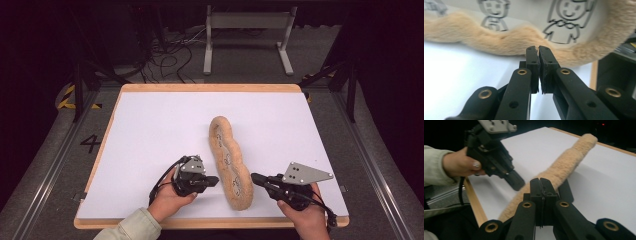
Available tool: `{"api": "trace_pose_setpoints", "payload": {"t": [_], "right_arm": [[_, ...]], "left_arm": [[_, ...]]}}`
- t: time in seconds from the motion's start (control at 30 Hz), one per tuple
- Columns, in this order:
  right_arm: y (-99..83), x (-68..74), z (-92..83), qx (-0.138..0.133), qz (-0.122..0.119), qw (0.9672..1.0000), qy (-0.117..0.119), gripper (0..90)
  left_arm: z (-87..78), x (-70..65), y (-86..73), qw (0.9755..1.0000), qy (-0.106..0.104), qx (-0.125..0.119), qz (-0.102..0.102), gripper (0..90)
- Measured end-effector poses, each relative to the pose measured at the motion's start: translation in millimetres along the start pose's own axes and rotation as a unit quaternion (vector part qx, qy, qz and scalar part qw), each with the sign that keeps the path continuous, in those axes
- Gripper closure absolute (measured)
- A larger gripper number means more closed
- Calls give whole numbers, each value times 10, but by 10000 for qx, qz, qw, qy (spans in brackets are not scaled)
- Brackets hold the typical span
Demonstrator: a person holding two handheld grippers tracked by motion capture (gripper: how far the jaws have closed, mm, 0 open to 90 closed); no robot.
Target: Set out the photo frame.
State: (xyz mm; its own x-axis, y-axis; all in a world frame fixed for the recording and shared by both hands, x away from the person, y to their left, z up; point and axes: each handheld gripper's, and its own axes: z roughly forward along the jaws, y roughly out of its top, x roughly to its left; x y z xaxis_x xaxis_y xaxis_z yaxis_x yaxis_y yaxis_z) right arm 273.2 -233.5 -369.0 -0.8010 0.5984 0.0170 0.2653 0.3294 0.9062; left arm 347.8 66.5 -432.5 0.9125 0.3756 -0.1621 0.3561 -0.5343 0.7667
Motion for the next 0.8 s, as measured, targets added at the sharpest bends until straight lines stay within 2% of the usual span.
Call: {"api": "trace_pose_setpoints", "payload": {"t": [0.07,0.1,0.17,0.23,0.3,0.33,0.57,0.73,0.77,0.8], "right_arm": [[27,55,-2,-6,-18,9999,106,900],[40,105,14,0,-31,9997,256,900],[38,175,54,51,-81,9993,367,900],[13,244,108,215,-176,9987,426,900],[-1,264,128,270,-187,9985,446,900],[-49,299,180,390,-167,9978,510,900],[-123,302,247,552,-37,9970,543,900],[-110,291,218,656,-68,9970,406,900],[-108,270,198,703,-43,9968,382,900],[-108,270,198,703,-43,9968,382,900]], "left_arm": [[-27,46,-13,9999,91,-39,-65,866],[-47,78,-24,9999,132,-41,-102,865],[-55,88,-32,9998,139,-32,-153,864],[-70,118,-43,9996,210,-55,-170,864],[-77,127,-45,9996,210,-38,-170,863],[-83,130,-49,9996,210,-30,-199,863],[-94,175,-50,9992,329,-12,-245,862],[-116,208,-53,9990,346,-27,-295,860],[-118,205,-55,9988,348,-32,-355,859],[-120,216,-54,9988,362,-40,-317,859]]}}
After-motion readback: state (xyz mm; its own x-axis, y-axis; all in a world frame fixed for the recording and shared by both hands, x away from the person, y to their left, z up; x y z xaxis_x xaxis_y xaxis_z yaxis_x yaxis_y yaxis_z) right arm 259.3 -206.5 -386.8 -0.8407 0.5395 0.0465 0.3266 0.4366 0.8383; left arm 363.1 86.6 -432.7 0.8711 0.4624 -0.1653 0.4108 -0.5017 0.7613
